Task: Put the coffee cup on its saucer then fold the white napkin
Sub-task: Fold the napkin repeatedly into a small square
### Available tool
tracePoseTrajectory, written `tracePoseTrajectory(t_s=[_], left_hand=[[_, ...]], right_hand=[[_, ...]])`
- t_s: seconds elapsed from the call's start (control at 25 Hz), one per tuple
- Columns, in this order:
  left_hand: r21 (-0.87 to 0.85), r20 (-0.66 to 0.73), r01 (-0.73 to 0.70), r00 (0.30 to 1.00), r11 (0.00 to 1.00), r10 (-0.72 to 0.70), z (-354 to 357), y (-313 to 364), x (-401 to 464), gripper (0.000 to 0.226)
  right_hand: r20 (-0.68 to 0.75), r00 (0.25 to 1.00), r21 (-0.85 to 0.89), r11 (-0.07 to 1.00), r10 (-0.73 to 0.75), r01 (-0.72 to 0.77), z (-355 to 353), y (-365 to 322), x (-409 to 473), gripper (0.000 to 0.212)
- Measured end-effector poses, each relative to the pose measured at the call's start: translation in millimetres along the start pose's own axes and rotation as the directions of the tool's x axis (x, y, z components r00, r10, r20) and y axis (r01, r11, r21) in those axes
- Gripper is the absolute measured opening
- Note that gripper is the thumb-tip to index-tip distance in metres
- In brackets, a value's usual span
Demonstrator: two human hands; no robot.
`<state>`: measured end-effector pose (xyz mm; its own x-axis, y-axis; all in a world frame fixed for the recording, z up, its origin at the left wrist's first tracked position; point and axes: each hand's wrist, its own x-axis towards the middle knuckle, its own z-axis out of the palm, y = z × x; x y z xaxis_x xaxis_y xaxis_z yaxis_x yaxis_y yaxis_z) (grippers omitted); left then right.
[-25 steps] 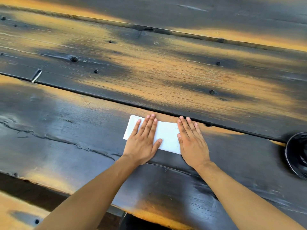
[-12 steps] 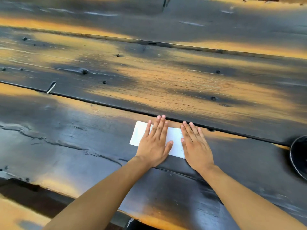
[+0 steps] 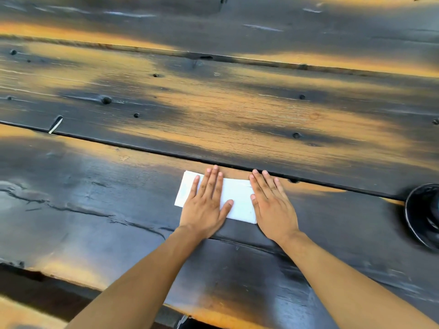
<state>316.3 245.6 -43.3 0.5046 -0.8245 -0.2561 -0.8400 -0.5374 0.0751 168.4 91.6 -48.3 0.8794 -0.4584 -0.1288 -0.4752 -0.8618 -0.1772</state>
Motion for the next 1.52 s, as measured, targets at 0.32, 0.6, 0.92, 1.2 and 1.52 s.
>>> tracePoseTrajectory(t_s=[0.32,0.6,0.92,1.2,1.52], left_hand=[[-0.062,0.093,0.312,0.948,0.948,-0.306,-13,-70,-10,0.081],[-0.418,-0.172,0.513,0.766,0.749,-0.620,-29,-28,-38,0.058],[-0.625,-0.083,0.264,0.913,0.735,-0.399,-28,46,-95,0.027],[-0.177,-0.175,-0.273,0.954,0.946,0.243,11,33,-131,0.033],[-0.257,-0.257,-0.301,0.937,0.918,0.235,20,17,-136,0.039]], right_hand=[[0.030,1.000,0.007,1.000,0.007,-0.007,-3,-1,-1,0.056],[0.067,0.990,0.226,0.965,0.123,-0.135,-23,-12,-4,0.052],[0.103,0.887,0.253,0.851,0.450,-0.461,-37,-52,-56,0.040],[0.407,0.728,0.295,0.675,0.551,-0.676,-44,-69,-81,0.023],[0.752,0.574,0.617,-0.040,0.326,-0.786,-58,-82,-77,0.018]])
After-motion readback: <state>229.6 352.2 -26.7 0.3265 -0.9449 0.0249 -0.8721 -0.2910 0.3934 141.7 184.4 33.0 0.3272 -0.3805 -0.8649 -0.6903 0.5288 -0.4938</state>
